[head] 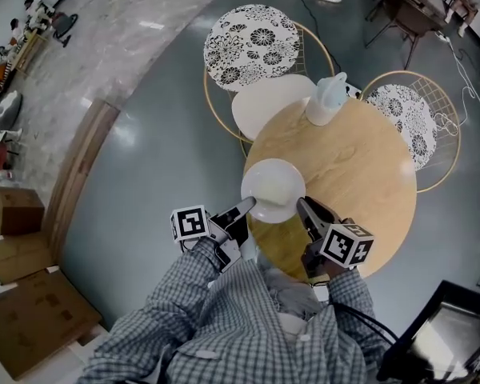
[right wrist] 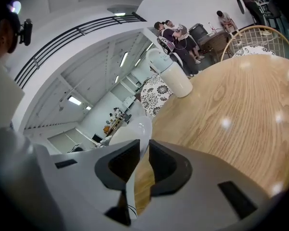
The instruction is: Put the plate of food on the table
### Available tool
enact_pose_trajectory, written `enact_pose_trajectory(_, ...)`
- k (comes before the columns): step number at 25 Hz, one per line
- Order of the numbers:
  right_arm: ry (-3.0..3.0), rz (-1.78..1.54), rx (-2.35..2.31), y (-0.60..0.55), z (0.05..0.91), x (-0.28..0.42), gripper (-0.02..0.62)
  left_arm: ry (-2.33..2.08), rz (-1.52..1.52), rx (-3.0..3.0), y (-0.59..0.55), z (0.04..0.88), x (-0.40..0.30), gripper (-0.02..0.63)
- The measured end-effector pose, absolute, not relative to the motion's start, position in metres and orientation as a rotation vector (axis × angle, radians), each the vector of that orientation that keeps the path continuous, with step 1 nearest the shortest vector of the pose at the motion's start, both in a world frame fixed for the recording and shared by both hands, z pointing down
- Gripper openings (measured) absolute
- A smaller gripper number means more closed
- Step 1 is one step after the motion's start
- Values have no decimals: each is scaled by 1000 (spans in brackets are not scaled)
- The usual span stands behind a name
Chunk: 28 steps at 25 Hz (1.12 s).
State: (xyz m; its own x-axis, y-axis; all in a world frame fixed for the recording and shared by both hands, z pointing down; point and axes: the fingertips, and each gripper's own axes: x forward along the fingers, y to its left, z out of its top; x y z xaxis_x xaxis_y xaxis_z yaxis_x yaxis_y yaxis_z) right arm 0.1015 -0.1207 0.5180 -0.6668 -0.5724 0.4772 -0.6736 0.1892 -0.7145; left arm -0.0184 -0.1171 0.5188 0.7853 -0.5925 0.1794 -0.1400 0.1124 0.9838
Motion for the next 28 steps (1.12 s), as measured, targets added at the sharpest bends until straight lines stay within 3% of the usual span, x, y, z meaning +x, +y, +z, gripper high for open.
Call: enact_pose_trajectory(28,-2164,1580,1147,-168,601,90,64,-824,-257,1263,-148,604,-34,18)
